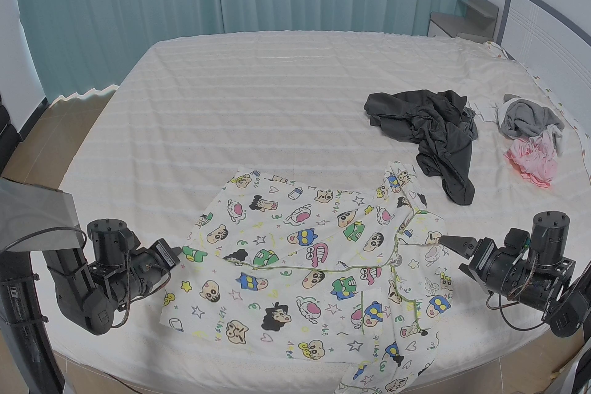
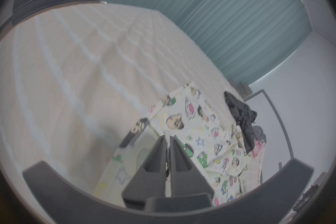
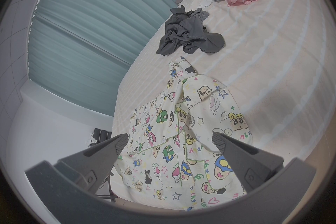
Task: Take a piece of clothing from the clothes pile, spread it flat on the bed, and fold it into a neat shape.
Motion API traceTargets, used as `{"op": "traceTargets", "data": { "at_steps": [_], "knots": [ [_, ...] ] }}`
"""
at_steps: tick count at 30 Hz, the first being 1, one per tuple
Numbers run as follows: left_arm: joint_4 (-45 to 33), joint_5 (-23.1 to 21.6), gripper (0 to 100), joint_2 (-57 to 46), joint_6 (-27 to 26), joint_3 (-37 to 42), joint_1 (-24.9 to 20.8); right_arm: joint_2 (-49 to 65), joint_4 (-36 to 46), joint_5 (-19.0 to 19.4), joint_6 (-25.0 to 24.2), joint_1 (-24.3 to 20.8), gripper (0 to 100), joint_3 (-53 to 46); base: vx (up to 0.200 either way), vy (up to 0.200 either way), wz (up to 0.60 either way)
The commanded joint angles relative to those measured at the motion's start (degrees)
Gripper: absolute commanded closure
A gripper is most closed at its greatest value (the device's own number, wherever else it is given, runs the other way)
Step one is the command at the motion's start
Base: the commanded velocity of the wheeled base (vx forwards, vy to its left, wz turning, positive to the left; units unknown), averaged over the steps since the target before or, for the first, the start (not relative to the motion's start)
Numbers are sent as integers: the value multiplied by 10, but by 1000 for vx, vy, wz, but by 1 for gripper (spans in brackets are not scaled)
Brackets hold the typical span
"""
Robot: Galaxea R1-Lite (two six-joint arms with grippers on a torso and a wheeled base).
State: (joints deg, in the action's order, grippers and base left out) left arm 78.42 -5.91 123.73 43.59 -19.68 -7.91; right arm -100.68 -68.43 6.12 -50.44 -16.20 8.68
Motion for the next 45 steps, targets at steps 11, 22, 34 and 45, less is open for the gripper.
{"op": "traceTargets", "data": {
  "at_steps": [11, 22, 34, 45],
  "knots": [
    [109, 6, 100, 105, -11, 17, 25, 6, 0, -12, 2, -11, 0, -5, 0, 0, 0],
    [109, -21, 0, 33, 54, 86, 38, 13, 0, -44, 11, -30, 0, -17, 0, 0, 0],
    [16, -63, 0, -90, -9, 193, -39, 41, 0, -95, 89, -76, 0, -53, 0, 0, 0],
    [-40, 80, 0, -24, -35, 194, -112, 31, 0, -94, 88, -77, 0, -52, 0, 0, 0]
  ]
}}
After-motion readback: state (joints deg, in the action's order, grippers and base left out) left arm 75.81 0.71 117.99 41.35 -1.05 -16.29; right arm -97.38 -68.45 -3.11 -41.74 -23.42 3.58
